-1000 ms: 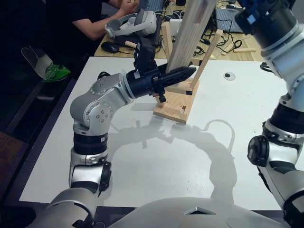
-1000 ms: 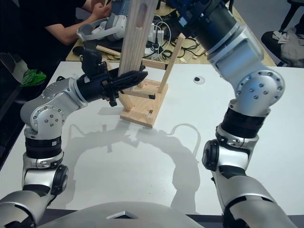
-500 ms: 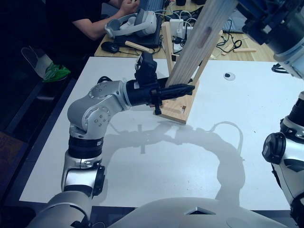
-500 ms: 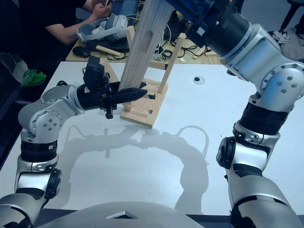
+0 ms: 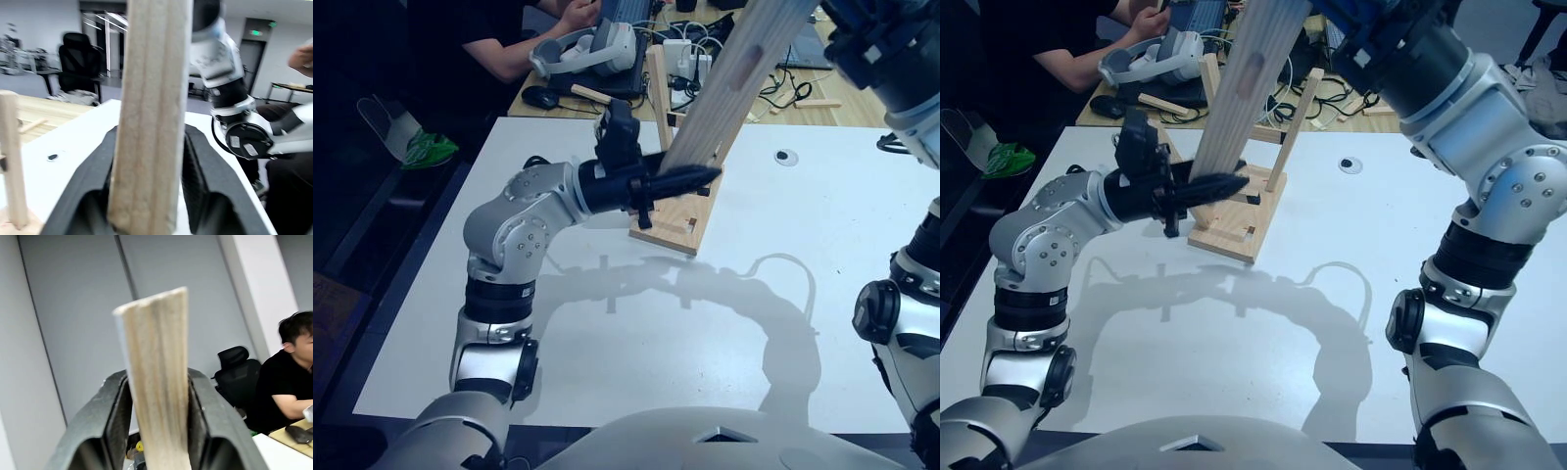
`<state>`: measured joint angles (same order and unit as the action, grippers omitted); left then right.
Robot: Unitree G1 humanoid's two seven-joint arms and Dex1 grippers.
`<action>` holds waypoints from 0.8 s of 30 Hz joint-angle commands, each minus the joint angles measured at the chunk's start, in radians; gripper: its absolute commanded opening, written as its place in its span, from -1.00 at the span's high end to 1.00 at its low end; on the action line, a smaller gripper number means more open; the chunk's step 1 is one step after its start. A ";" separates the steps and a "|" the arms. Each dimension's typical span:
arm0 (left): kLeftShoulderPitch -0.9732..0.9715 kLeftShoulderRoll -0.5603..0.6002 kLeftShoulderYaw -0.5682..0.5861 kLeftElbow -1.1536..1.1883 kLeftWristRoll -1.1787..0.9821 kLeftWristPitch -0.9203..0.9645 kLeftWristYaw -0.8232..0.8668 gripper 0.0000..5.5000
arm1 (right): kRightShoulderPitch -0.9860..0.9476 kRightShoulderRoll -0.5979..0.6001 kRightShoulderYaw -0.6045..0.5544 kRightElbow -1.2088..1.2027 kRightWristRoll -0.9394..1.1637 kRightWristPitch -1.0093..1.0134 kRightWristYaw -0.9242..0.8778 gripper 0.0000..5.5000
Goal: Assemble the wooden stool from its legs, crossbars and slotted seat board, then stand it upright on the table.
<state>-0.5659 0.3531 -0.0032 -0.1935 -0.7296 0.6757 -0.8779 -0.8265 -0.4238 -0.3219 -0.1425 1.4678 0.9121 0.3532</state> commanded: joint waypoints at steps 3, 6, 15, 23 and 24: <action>-0.063 -0.081 0.124 0.087 0.059 -0.158 0.188 0.02 | 0.022 0.029 0.006 -0.014 -0.031 -0.053 -0.039 0.58; -0.113 -0.137 0.223 0.178 0.108 -0.295 0.354 -0.20 | 0.030 0.039 -0.015 -0.012 -0.066 -0.109 -0.065 0.63; -0.184 -0.145 0.274 0.400 0.259 -0.517 0.535 -0.72 | 0.024 0.103 -0.052 0.002 -0.156 -0.262 -0.177 0.64; -0.143 -0.083 0.193 0.557 0.491 -0.593 0.616 -0.96 | 0.126 0.008 0.087 -0.003 -0.457 -0.243 -0.134 0.64; -0.133 -0.076 0.177 0.559 0.511 -0.589 0.611 -0.96 | 0.140 -0.013 0.095 -0.008 -0.484 -0.230 -0.124 0.64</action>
<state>-0.7165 0.2508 0.2047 0.3547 -0.2599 0.0831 -0.2598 -0.7063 -0.3919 -0.2428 -0.1379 1.0268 0.6573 0.2110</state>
